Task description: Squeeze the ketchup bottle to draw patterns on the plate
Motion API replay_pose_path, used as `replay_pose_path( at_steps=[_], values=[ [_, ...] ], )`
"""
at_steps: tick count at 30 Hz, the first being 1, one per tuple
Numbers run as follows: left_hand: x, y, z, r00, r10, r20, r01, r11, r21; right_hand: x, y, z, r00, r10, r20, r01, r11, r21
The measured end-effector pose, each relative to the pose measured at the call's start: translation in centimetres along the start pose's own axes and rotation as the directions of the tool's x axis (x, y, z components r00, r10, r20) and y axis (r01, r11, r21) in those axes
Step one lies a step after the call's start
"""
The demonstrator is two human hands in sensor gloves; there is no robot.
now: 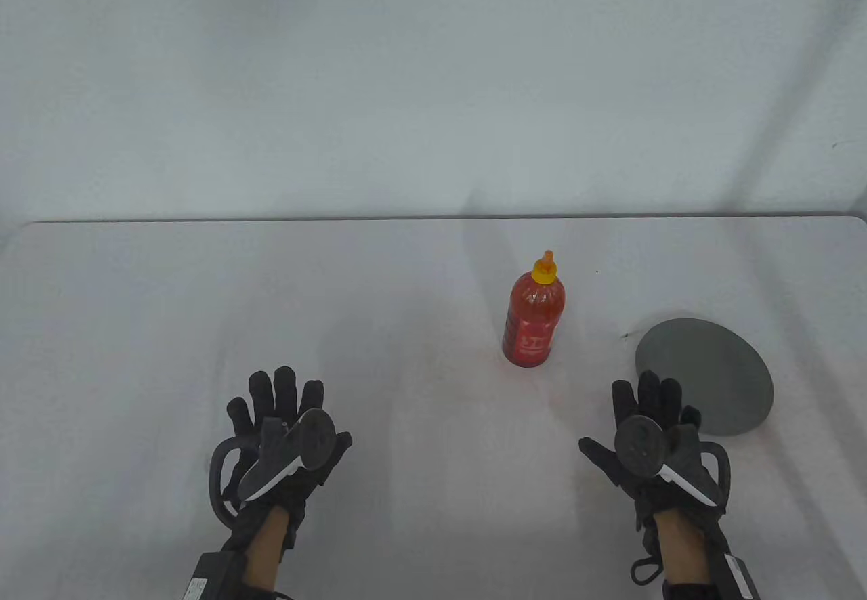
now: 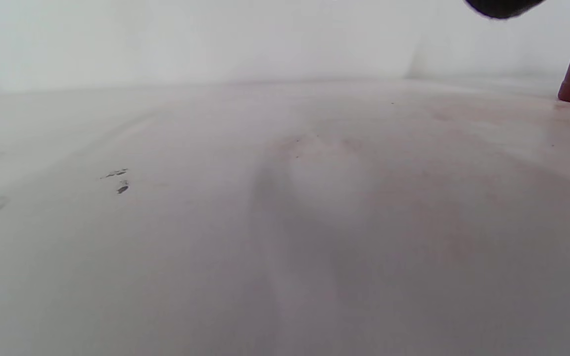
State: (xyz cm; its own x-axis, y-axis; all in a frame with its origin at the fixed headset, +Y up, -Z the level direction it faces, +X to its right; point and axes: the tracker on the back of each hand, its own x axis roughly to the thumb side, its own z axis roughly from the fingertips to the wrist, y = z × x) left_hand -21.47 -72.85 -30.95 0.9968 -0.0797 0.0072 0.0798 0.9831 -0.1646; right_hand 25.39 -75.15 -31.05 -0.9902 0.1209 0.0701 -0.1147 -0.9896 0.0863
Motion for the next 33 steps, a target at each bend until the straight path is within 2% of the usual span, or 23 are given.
replay_pose_path(
  at_steps=[14,16,21,26,31,33],
  values=[
    [0.1,0.2,-0.2,0.999,0.018,0.028,-0.018,1.000,0.010,-0.5,-0.7,0.0,0.999,-0.014,-0.029,0.014,0.999,-0.029],
    [0.1,0.5,-0.3,0.998,0.046,0.032,-0.047,0.999,0.024,-1.6,-1.1,-0.9,0.997,-0.032,-0.065,0.032,0.999,0.000],
    [0.1,0.6,-0.4,0.998,0.044,0.038,-0.045,0.999,0.022,-4.5,-1.7,-3.3,0.978,0.144,-0.152,-0.140,0.989,0.038],
    [0.0,0.7,-0.6,0.998,0.055,0.043,-0.056,0.998,0.021,-6.0,-1.2,-5.2,0.953,0.254,-0.163,-0.233,0.963,0.137],
    [0.1,0.5,-0.9,0.997,0.053,0.052,-0.054,0.999,0.007,-6.5,-0.2,-6.3,0.951,0.264,-0.163,-0.221,0.945,0.242],
    [0.1,0.4,-1.0,0.997,0.052,0.054,-0.052,0.999,0.001,-6.4,-0.2,-6.4,0.950,0.274,-0.147,-0.242,0.948,0.205]
  ],
)
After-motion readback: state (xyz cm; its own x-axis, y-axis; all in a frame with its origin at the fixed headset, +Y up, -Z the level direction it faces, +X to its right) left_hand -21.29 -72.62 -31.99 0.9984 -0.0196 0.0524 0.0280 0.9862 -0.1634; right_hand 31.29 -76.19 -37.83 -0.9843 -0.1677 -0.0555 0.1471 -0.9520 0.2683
